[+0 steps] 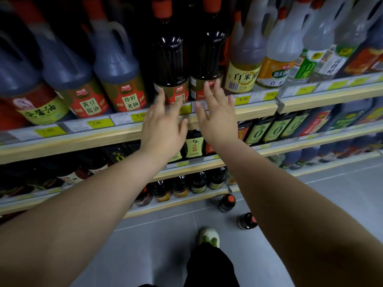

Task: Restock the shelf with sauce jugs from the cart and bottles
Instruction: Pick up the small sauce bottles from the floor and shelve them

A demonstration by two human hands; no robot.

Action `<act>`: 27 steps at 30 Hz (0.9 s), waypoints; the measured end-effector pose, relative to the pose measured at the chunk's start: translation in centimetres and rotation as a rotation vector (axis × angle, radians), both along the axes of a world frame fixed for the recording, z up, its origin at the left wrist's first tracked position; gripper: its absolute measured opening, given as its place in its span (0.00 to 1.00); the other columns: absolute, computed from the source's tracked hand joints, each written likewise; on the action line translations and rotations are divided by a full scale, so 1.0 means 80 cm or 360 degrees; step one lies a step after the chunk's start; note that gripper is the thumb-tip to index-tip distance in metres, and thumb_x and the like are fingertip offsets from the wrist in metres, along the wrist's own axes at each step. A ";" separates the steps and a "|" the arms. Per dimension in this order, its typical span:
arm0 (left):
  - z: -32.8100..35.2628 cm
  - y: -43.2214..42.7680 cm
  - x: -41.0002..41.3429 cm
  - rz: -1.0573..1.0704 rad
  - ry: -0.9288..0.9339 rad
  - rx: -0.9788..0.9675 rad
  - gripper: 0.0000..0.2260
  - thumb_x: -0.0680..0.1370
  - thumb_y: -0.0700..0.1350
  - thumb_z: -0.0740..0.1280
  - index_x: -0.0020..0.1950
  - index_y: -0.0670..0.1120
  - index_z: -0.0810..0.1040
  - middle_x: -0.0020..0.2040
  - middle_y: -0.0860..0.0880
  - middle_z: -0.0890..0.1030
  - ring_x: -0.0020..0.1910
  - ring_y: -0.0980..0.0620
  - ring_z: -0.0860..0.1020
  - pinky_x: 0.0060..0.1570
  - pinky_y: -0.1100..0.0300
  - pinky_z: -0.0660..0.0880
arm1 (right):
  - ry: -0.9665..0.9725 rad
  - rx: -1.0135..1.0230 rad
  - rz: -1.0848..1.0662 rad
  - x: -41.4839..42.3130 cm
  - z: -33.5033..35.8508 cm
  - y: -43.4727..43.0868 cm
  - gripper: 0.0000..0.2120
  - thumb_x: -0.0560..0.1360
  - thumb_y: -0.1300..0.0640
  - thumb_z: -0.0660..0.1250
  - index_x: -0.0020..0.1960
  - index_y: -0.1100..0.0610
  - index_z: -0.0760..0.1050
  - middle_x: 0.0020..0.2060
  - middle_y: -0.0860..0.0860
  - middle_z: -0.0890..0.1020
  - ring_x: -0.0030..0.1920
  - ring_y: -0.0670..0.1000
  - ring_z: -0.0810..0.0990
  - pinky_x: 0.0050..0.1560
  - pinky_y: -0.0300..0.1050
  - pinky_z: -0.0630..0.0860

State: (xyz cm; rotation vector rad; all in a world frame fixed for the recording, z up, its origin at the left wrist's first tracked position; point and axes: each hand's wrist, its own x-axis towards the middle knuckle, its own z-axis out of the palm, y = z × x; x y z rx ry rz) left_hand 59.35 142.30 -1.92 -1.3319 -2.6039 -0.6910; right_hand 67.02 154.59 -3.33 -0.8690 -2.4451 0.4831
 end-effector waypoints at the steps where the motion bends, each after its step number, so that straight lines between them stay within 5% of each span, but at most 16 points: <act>1: 0.000 0.000 -0.006 -0.0004 0.0011 0.0015 0.25 0.78 0.51 0.63 0.74 0.48 0.65 0.75 0.39 0.59 0.70 0.40 0.66 0.68 0.47 0.66 | -0.0057 0.0015 -0.0015 -0.004 0.003 0.002 0.26 0.83 0.46 0.51 0.79 0.53 0.53 0.79 0.55 0.51 0.78 0.53 0.53 0.76 0.50 0.42; 10: 0.013 -0.001 -0.022 -0.0107 0.0200 -0.0144 0.27 0.80 0.51 0.59 0.77 0.45 0.58 0.73 0.39 0.57 0.70 0.41 0.63 0.69 0.49 0.66 | -0.0505 0.0049 -0.0028 -0.043 0.026 0.023 0.29 0.82 0.49 0.48 0.79 0.53 0.44 0.79 0.54 0.45 0.78 0.56 0.51 0.78 0.53 0.46; 14: 0.006 0.000 -0.019 -0.0072 0.0306 -0.0376 0.30 0.80 0.57 0.55 0.78 0.45 0.51 0.79 0.46 0.41 0.77 0.41 0.48 0.73 0.47 0.55 | -0.0659 -0.0043 0.0003 -0.062 0.037 0.038 0.32 0.80 0.50 0.51 0.79 0.50 0.39 0.79 0.52 0.41 0.77 0.58 0.53 0.75 0.54 0.54; 19: 0.006 0.011 -0.022 -0.0069 0.0232 -0.0438 0.31 0.81 0.59 0.50 0.79 0.45 0.47 0.77 0.51 0.32 0.78 0.44 0.42 0.75 0.49 0.49 | -0.0674 -0.0110 -0.0049 -0.071 0.039 0.042 0.33 0.80 0.50 0.52 0.78 0.47 0.37 0.79 0.48 0.41 0.75 0.57 0.59 0.69 0.55 0.63; 27: 0.025 0.039 -0.058 -0.0139 0.0083 -0.0433 0.33 0.81 0.55 0.58 0.78 0.38 0.51 0.78 0.46 0.36 0.77 0.40 0.46 0.76 0.49 0.48 | -0.0640 -0.0037 -0.0019 -0.069 0.032 0.046 0.32 0.80 0.49 0.52 0.79 0.48 0.40 0.79 0.49 0.43 0.76 0.57 0.57 0.71 0.55 0.62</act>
